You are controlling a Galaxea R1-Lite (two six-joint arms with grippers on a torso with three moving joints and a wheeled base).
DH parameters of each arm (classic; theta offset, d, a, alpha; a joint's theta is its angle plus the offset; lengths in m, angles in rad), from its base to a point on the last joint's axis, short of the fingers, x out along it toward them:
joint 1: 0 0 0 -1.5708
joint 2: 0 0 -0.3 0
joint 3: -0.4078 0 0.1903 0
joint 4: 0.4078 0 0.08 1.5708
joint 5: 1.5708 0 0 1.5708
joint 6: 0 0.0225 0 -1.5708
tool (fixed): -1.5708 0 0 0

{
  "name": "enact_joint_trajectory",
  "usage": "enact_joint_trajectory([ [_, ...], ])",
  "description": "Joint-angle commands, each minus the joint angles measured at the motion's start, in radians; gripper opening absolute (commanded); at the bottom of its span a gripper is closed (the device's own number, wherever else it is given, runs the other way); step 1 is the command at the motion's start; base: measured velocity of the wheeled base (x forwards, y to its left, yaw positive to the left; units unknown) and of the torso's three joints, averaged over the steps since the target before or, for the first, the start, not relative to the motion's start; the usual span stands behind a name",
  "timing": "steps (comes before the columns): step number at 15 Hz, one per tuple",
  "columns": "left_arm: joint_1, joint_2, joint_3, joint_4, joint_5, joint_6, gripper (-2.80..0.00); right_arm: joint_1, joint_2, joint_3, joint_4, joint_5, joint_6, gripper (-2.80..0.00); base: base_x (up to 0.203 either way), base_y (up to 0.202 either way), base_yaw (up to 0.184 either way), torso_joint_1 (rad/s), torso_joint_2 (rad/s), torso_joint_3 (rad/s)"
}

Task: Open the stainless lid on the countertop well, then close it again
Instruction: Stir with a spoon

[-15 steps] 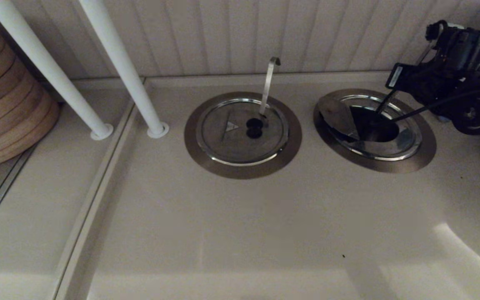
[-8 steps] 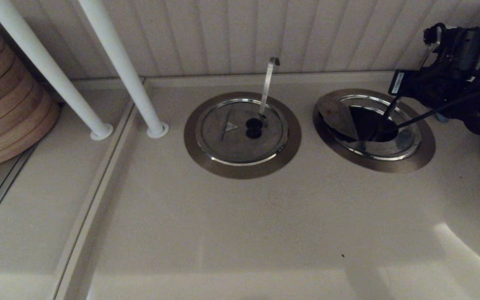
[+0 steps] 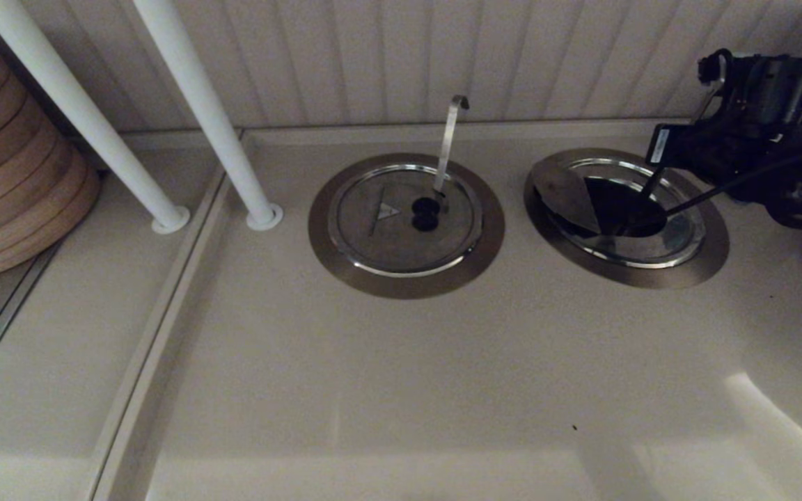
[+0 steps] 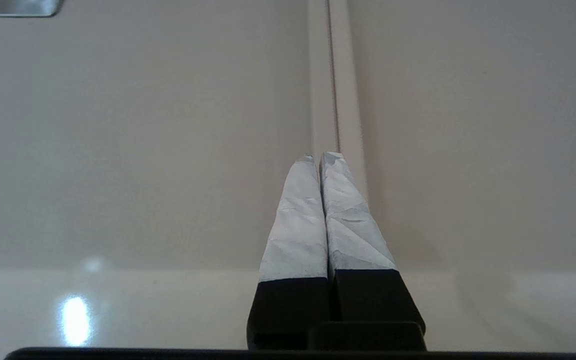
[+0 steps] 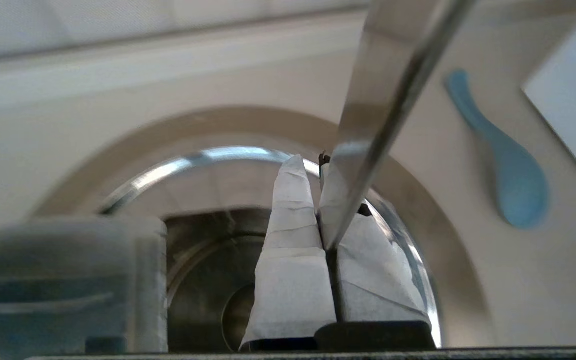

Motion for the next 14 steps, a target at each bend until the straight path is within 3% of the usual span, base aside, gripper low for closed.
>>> enact_joint_trajectory([
  [1, 0.000, 0.001, 0.000, 0.000, 0.001, 0.000, -2.80, -0.008, 0.032, -0.007, -0.016, -0.003, 0.000, -2.80, 0.000, 0.000, 0.000, 0.000, 0.00, 0.000],
  [6, 0.000, 0.001, 0.000, 0.000, -0.001, 0.000, -2.80, -0.008, 0.052, -0.020, -0.016, 0.004, 0.020, -2.80, 0.000, 0.000, 0.000, 0.000, 0.00, 0.000],
  [7, 0.000, 0.001, 0.000, 0.000, 0.001, 0.000, -2.80, -0.009, 0.057, -0.022, -0.016, 0.004, 0.020, 0.00, 0.000, 0.000, 0.000, 0.000, 0.00, 0.000],
  [14, 0.000, 0.001, 0.000, 0.000, -0.001, 0.000, -2.80, -0.033, 0.177, -0.124, -0.018, 0.002, 0.082, 0.00, 0.000, 0.000, 0.000, 0.000, 0.00, 0.000],
])
